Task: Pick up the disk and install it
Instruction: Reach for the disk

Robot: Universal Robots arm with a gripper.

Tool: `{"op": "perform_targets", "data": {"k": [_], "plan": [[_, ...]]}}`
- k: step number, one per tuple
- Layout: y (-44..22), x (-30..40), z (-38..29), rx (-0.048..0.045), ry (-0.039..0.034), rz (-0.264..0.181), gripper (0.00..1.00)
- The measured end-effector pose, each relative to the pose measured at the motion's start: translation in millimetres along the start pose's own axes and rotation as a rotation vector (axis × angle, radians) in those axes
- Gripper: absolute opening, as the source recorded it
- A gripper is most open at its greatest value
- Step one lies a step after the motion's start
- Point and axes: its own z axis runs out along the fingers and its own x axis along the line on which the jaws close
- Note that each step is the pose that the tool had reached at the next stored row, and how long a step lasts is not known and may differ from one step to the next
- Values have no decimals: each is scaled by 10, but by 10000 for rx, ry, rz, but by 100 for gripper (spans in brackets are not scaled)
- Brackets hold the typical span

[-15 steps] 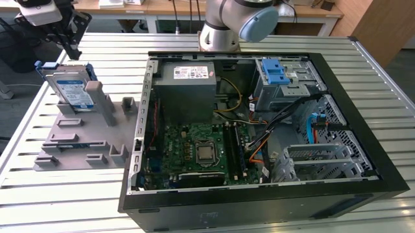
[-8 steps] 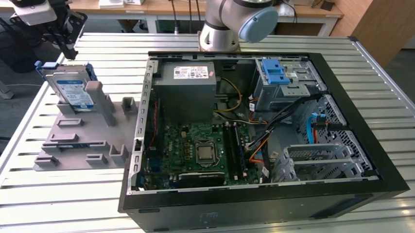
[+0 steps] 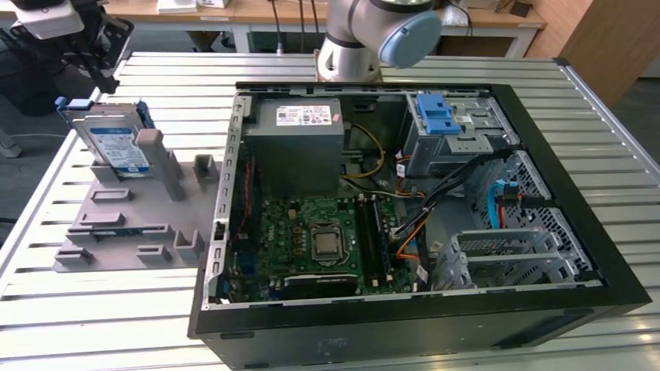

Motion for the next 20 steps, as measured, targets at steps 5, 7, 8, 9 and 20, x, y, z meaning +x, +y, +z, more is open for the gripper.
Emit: {"op": "perform_targets", "data": {"k": [5,7,8,9,20], "plan": [[59,196,3,0,0,0,11],[64,287,7,0,-1,1,11],[60,336,9,0,-1,2,11],[56,381,10,1,1,1,11],[31,515,20,0,0,-1,11]]}}
